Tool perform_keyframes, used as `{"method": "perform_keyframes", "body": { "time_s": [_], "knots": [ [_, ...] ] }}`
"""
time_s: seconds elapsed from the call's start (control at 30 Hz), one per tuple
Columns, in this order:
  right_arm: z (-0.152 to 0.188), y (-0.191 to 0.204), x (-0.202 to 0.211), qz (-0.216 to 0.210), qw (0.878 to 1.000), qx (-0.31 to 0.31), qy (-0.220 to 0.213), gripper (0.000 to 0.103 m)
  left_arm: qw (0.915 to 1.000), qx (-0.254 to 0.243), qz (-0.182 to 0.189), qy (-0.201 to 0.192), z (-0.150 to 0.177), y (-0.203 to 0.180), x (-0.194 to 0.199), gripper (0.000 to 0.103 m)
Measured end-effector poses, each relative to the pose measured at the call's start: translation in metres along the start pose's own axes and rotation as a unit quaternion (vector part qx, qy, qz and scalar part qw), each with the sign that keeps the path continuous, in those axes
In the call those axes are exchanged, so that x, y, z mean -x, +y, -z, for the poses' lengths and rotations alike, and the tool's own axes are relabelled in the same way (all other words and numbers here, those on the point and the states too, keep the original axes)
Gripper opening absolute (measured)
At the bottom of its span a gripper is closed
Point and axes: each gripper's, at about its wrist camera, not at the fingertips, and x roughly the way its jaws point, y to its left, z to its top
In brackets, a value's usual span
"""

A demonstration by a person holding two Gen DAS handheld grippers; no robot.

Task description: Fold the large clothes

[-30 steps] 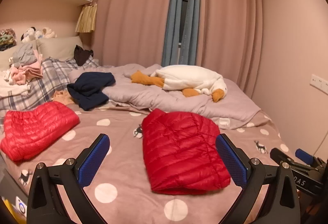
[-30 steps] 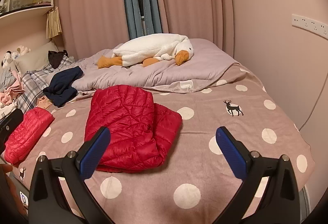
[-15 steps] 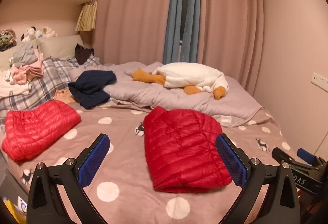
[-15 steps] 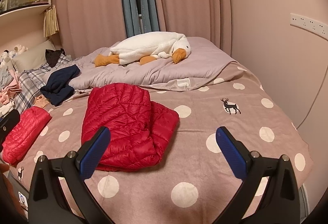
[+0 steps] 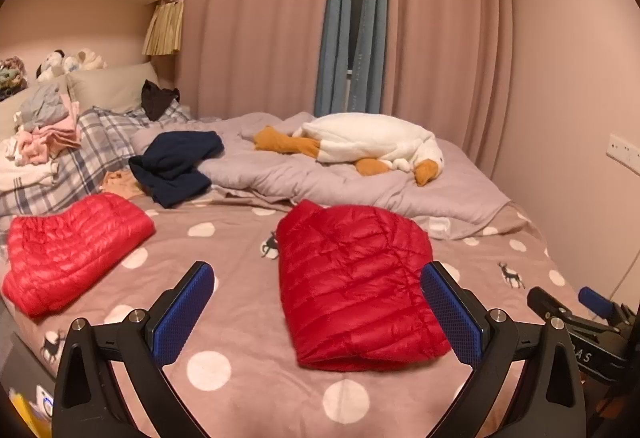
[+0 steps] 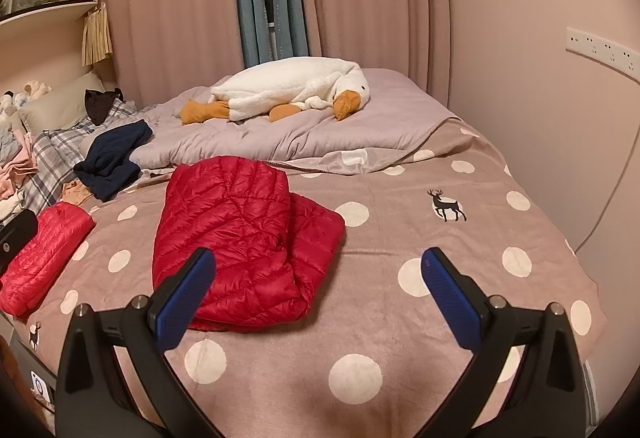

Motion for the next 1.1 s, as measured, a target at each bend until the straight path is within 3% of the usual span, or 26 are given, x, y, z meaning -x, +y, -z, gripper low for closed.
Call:
{"method": "perform_keyframes", "body": {
  "time_s": [0.27,0.77,1.1],
  "knots": [
    [0.001,0.0,0.0,0.003,1.0,-0.001,0.001,0.103,0.9999,0.007,-0.012,0.005,-0.001,0.001,-0.003,0.102],
    [0.002,-0.001,-0.001,0.002,1.0,-0.003,0.001,0.103,0.9995,-0.027,-0.015,0.008,0.002,-0.012,-0.004,0.102],
    [0.002,-0.006,0.001,-0.002,1.0,-0.009,0.002,0.103,0.9998,-0.001,-0.012,0.017,0.002,-0.016,-0.009,0.102]
  ]
}}
